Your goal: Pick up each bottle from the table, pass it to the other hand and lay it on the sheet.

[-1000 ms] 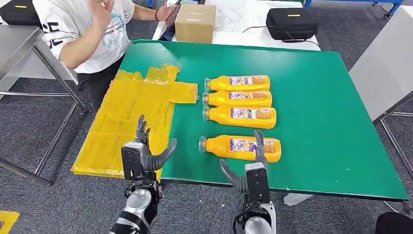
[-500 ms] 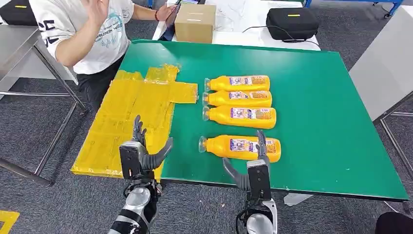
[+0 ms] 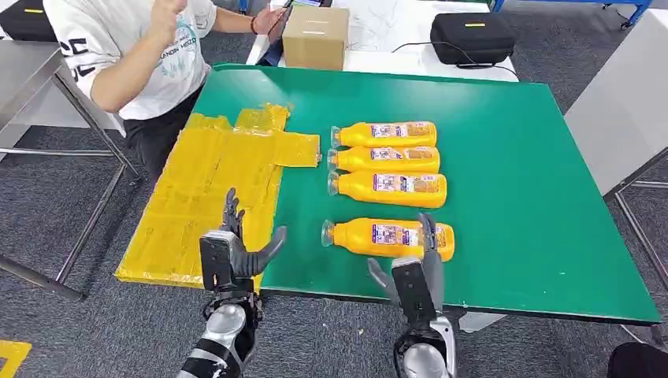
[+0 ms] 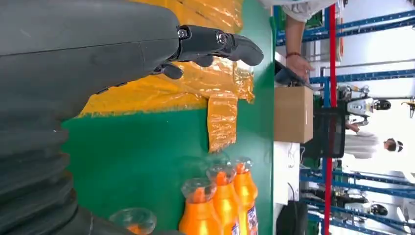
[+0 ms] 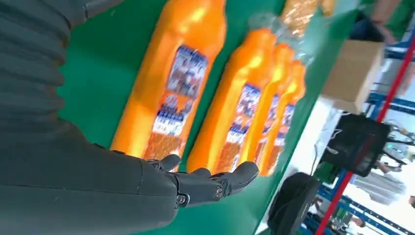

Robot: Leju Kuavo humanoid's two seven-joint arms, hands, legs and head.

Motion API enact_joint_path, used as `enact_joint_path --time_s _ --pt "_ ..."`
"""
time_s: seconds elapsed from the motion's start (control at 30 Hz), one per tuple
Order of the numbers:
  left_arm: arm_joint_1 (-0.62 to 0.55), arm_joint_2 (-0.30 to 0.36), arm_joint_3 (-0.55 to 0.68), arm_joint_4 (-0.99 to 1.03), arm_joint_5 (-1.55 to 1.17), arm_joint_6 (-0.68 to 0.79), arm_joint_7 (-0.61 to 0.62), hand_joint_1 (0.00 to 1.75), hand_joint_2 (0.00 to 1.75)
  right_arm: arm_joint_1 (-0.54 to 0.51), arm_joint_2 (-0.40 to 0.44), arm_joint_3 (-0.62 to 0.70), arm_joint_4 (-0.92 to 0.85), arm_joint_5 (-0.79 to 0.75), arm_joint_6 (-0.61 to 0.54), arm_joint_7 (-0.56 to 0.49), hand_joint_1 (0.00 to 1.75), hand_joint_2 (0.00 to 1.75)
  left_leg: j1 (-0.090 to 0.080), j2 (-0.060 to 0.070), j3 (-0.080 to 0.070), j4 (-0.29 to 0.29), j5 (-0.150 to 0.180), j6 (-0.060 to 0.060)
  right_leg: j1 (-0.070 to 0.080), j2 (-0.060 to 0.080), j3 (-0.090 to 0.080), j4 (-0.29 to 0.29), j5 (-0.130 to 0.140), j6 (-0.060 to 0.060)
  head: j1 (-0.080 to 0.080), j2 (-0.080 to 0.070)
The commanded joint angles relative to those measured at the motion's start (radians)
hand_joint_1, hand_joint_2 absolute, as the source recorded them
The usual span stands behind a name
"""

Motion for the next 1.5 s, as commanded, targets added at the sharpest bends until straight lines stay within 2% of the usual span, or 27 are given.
enact_joint_path --time_s 0.03,0.2,0.37,0.43,0.53,0.9,1.07,1.13,1.2,1.23,1.5 --pt "-0.034 0.015 0.001 0.048 -0.002 -0.043 0.014 0.0 1.75 -0.085 -0.103 -0.06 0.144 0.196 0.037 0.142 0.0 1.75 0.0 0.0 0.003 -0.001 -0.001 0.0 0.0 0.0 0.004 -0.001 -0.001 -0.001 0.0 0.0" --pt "-0.048 0.01 0.007 0.064 -0.004 -0.074 0.027 0.0 1.75 -0.136 -0.137 -0.068 0.206 0.316 0.055 0.213 0.0 1.75 0.0 0.0 0.003 -0.001 0.0 -0.001 0.0 0.0 0.003 -0.001 0.0 -0.001 0.0 0.0" --pt "-0.058 0.008 0.017 0.074 0.001 -0.112 0.035 0.0 1.75 -0.188 -0.155 -0.065 0.274 0.365 0.091 0.241 0.0 1.75 0.0 0.001 0.005 -0.001 -0.001 -0.001 0.0 0.001 0.005 -0.001 -0.001 -0.001 0.0 0.0" --pt "-0.061 0.012 0.008 0.079 0.037 -0.202 0.063 0.0 1.75 -0.222 -0.17 -0.054 0.306 0.384 0.098 0.242 0.0 1.75 0.0 0.0 0.004 -0.001 -0.001 -0.001 0.0 0.0 0.004 -0.001 0.0 -0.001 0.0 0.0" --pt "-0.06 0.014 0.002 0.073 0.039 -0.228 0.062 0.0 1.75 -0.273 -0.182 -0.042 0.356 0.417 0.101 0.255 0.0 1.75 0.0 0.001 0.002 -0.001 0.0 0.0 0.0 0.001 0.002 -0.001 0.0 0.0 0.0 0.0" --pt "-0.061 0.012 0.008 0.073 0.043 -0.259 0.066 0.0 1.75 -0.343 -0.189 -0.002 0.419 0.478 0.118 0.289 0.0 1.75 0.0 0.002 0.004 0.0 -0.002 -0.001 0.0 0.002 0.004 0.0 0.0 -0.001 0.0 0.0" --pt "-0.065 0.007 0.009 0.077 0.048 -0.289 0.079 0.0 1.75 -0.428 -0.181 0.058 0.553 0.538 0.174 0.318 0.0 1.75 0.0 0.003 0.006 0.0 -0.002 -0.001 0.0 0.003 0.005 0.0 -0.001 -0.001 0.0 0.0" --pt "-0.069 0.007 0.01 0.082 0.052 -0.302 0.085 0.0 1.75 -0.466 -0.173 0.072 0.621 0.528 0.218 0.308 0.0 1.75 0.0 0.003 0.003 0.0 -0.001 -0.001 0.0 0.003 0.003 0.0 0.001 -0.001 0.0 0.0" --pt "-0.078 0.01 0.012 0.097 0.059 -0.321 0.085 0.0 1.75 -0.514 -0.181 0.092 0.718 0.471 0.336 0.276 0.0 1.75 0.0 0.003 0.005 -0.001 -0.001 -0.001 0.0 0.003 0.004 0.0 0.0 -0.001 0.0 0.0" --pt "-0.081 0.01 0.014 0.103 0.062 -0.327 0.085 0.0 1.75 -0.527 -0.187 0.1 0.744 0.459 0.357 0.267 0.0 1.75 0.0 0.002 0.004 -0.001 -0.001 -0.001 0.0 0.002 0.003 0.0 0.0 -0.001 0.0 0.0" --pt "-0.084 0.01 0.016 0.108 0.062 -0.33 0.085 0.0 1.75 -0.533 -0.192 0.105 0.76 0.448 0.351 0.254 0.0 1.75 0.001 0.0 0.006 -0.001 -0.001 -0.001 0.001 -0.001 0.006 -0.001 -0.001 -0.001 0.0 0.0"
